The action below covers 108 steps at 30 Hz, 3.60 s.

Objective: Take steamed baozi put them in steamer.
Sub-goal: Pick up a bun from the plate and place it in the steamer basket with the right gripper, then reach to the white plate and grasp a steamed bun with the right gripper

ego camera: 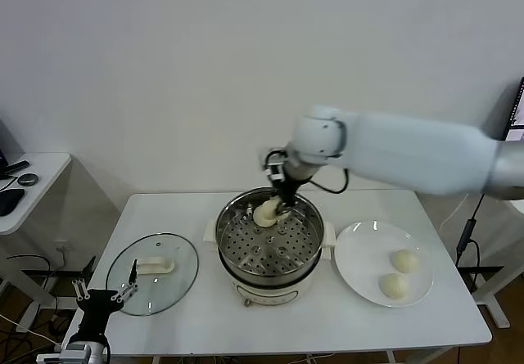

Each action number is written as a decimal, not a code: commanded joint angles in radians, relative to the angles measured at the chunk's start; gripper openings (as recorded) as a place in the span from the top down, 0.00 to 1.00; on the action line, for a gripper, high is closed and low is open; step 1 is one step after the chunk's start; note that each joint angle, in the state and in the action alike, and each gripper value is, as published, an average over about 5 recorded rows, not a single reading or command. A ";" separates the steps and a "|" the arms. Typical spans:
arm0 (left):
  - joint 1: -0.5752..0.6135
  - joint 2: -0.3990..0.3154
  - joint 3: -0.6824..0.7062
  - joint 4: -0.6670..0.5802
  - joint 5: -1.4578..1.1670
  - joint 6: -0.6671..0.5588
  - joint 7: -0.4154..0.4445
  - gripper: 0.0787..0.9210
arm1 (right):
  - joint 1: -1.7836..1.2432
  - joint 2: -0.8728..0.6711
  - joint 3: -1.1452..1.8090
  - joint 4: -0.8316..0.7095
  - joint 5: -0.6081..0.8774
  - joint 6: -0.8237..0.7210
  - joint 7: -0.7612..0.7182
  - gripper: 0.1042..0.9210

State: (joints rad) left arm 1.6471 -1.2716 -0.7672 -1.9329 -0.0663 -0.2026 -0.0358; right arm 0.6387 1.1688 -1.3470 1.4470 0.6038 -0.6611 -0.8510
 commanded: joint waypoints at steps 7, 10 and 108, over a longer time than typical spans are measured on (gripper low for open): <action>0.002 -0.001 -0.006 0.000 -0.001 -0.004 -0.002 0.12 | -0.177 0.166 0.022 -0.161 0.005 -0.064 0.073 0.64; 0.003 0.000 -0.007 0.002 -0.001 -0.005 -0.002 0.12 | -0.181 0.177 0.023 -0.173 0.007 -0.064 0.081 0.64; 0.020 -0.021 -0.024 0.010 0.028 0.001 0.004 0.12 | -0.930 -0.620 0.774 -0.034 -0.871 0.434 -0.338 0.30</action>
State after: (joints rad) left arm 1.6671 -1.2930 -0.7911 -1.9226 -0.0387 -0.2015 -0.0317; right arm -0.2784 0.5380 -0.5810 1.4210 -0.2636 -0.2132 -1.1981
